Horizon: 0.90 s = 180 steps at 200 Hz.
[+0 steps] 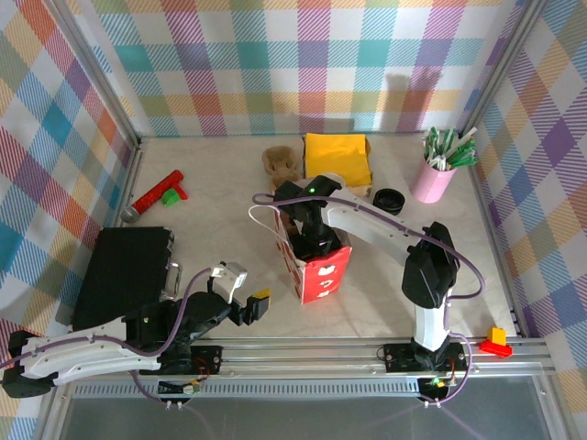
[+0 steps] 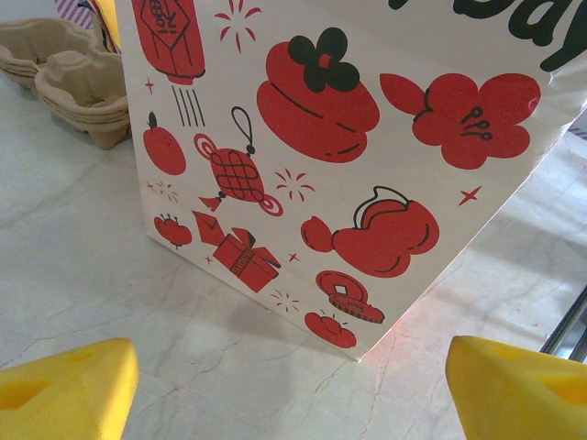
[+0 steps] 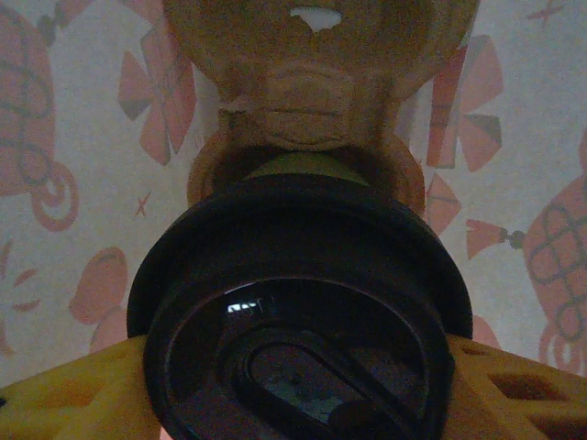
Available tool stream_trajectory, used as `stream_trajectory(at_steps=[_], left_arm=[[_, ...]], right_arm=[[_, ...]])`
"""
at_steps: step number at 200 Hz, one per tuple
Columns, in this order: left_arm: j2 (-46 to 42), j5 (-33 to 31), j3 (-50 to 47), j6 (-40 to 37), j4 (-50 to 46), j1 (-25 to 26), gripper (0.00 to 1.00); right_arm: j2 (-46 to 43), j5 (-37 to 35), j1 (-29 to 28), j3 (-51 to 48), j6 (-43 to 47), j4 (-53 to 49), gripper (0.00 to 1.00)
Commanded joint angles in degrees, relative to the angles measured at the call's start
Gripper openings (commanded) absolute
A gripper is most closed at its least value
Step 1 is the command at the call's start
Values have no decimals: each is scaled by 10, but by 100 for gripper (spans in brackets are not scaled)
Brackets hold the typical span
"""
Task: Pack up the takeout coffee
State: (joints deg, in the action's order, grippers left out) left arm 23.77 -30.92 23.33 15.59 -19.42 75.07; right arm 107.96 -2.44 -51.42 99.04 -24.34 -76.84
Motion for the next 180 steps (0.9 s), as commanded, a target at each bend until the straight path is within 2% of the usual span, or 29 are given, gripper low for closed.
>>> stream_trajectory(at_steps=[1,180], left_arm=[[-4,-3,-5,3,2,-6,87],[2,-2,-6,6,2,-5,87]], right_arm=[[8,1,-2,-9,10,2,44],[21,13,11,-80,14,65,43]])
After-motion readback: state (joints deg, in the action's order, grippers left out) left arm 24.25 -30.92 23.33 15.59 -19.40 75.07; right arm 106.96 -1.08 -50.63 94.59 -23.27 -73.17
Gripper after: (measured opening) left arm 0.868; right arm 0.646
